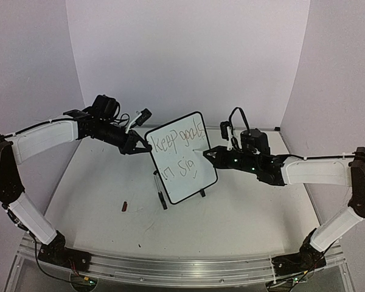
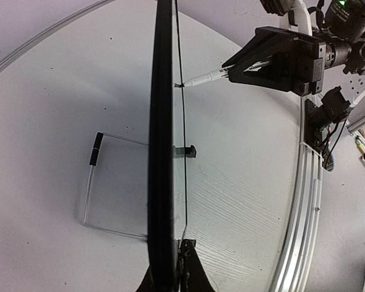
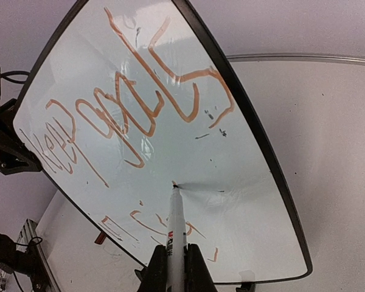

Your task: Write a sentence on the whiteboard

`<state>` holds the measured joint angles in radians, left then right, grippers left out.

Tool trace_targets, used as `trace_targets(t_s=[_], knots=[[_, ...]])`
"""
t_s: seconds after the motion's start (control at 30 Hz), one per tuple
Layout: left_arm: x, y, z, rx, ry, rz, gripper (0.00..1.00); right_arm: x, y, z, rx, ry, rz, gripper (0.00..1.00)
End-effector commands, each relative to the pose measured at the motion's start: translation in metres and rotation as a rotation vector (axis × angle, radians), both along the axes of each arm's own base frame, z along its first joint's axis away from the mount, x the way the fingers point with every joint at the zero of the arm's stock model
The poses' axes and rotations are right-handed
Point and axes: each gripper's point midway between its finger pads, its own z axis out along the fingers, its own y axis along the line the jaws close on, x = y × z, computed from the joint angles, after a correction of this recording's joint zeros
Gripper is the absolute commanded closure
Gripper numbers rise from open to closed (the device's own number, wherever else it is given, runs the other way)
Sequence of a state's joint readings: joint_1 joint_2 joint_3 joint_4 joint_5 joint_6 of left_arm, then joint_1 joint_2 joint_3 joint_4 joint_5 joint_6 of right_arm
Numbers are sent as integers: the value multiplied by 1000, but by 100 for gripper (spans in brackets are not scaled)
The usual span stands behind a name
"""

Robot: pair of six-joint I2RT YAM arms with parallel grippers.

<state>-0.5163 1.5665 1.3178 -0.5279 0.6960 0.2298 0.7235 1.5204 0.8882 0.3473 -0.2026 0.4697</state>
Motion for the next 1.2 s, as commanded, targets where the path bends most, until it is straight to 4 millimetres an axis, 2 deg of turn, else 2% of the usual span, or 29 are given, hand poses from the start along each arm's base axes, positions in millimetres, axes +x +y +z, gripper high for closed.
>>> trace_targets(t_s=[0.0,0.33,0.47,0.63,0.97,1.17], knots=[[0,0,-8,30,-12,-10,100,9,-8,-7,-11,3,-59,100],[0,0,-7,29,-14,-10,100,-5,-17,-46,-44,97,-62,100],[0,0,-7,30,-15,-10,100,-6,-18,-51,-48,106,-63,100],[0,0,-7,30,-14,-9,100,-3,-14,-39,-31,87,-56,100],[0,0,-6,31,-19,-9,100,9,-6,0,17,11,-62,100],[0,1,-6,32,-19,-7,100,12,-6,5,18,-3,-72,100]])
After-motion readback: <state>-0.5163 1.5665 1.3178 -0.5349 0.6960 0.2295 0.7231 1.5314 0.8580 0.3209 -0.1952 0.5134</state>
